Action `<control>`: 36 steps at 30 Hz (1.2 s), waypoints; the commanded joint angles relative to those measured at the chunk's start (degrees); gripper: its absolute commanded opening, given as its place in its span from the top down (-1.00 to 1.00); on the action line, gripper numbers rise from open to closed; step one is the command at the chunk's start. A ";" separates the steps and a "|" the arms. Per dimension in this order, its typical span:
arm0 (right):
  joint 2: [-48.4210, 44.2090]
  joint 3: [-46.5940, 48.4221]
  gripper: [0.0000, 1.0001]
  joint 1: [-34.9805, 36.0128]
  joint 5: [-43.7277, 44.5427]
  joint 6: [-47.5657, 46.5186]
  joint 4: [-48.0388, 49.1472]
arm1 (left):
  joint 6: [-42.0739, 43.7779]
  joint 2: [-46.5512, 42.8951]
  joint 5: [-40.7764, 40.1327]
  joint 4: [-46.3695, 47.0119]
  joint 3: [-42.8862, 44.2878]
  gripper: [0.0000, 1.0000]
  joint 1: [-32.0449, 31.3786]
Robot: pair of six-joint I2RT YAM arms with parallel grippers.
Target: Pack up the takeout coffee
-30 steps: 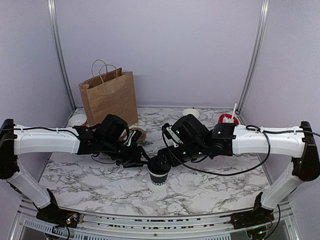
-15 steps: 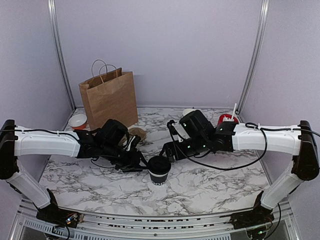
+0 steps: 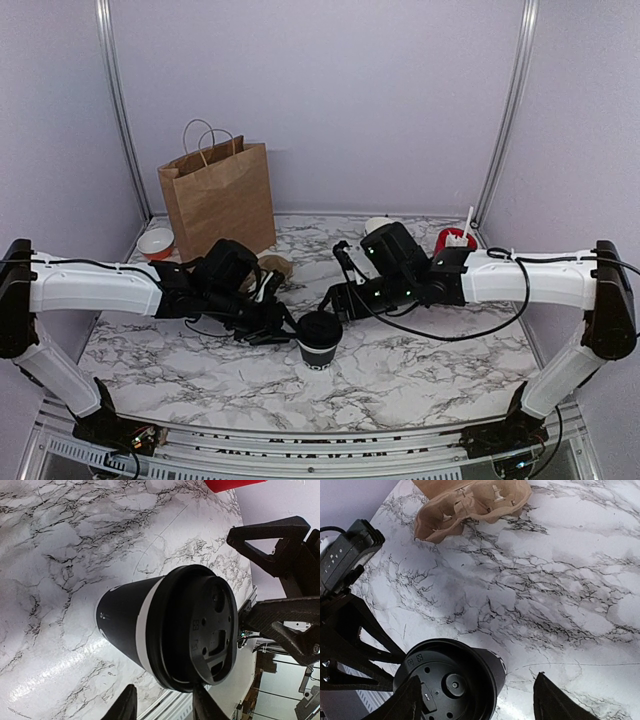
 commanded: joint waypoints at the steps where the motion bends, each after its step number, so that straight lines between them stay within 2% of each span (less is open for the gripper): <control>1: 0.27 -1.06 -0.45 -0.17 -0.22 1.00 1.72 | -0.25 1.05 0.09 0.98 0.24 0.26 -0.46; 21: -1.59 -3.42 -0.40 3.53 5.45 3.20 -1.02 | 0.18 2.90 -0.69 0.51 1.16 0.41 -0.46; 36: -2.29 -3.45 -0.38 5.78 8.34 4.73 -2.74 | 1.17 4.00 -1.31 -1.10 2.99 0.46 -0.29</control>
